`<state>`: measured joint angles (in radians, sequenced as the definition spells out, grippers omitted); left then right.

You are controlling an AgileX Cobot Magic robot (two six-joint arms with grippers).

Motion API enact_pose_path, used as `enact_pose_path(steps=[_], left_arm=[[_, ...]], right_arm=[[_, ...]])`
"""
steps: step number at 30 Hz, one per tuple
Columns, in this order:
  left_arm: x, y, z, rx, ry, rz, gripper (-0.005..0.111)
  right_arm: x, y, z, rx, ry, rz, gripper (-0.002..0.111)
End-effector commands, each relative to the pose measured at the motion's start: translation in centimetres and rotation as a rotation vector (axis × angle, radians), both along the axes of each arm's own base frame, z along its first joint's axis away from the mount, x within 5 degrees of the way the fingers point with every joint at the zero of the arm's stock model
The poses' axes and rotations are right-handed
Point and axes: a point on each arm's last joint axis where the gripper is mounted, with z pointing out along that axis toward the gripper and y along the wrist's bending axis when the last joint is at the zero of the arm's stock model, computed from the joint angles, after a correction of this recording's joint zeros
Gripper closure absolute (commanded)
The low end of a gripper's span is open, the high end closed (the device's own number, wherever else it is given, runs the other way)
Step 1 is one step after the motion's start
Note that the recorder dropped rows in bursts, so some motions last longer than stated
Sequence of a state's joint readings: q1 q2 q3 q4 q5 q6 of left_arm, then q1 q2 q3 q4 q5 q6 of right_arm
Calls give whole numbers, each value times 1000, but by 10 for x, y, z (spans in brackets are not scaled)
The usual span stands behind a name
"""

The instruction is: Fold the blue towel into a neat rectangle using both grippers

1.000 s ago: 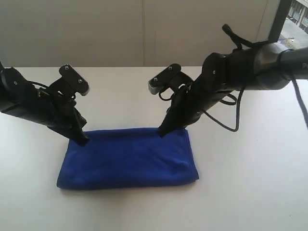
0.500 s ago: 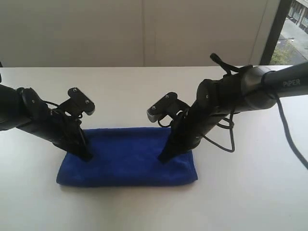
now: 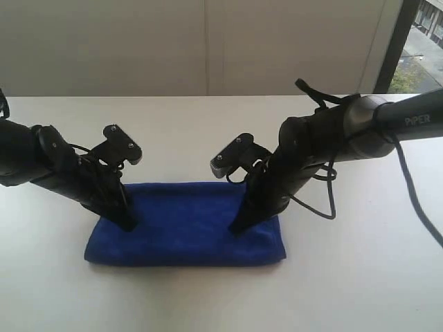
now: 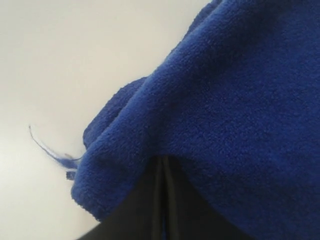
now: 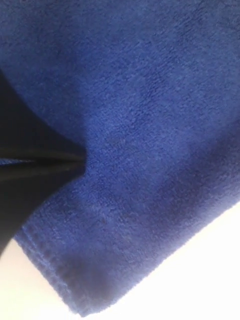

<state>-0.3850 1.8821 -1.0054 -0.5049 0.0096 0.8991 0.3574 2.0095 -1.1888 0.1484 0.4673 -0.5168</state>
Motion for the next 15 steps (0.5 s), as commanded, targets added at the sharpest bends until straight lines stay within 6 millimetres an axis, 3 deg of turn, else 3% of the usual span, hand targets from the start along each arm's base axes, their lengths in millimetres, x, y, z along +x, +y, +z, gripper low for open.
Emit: enact_pose_path(steps=[1,15], left_arm=[[-5,-5,-7,-3,53,-15,107],[-6,-9,-6,-1,35,-24,107]], right_arm=[[-9,-10,-17,-86,92,46,108],[-9,-13,-17,-107,89,18,108]])
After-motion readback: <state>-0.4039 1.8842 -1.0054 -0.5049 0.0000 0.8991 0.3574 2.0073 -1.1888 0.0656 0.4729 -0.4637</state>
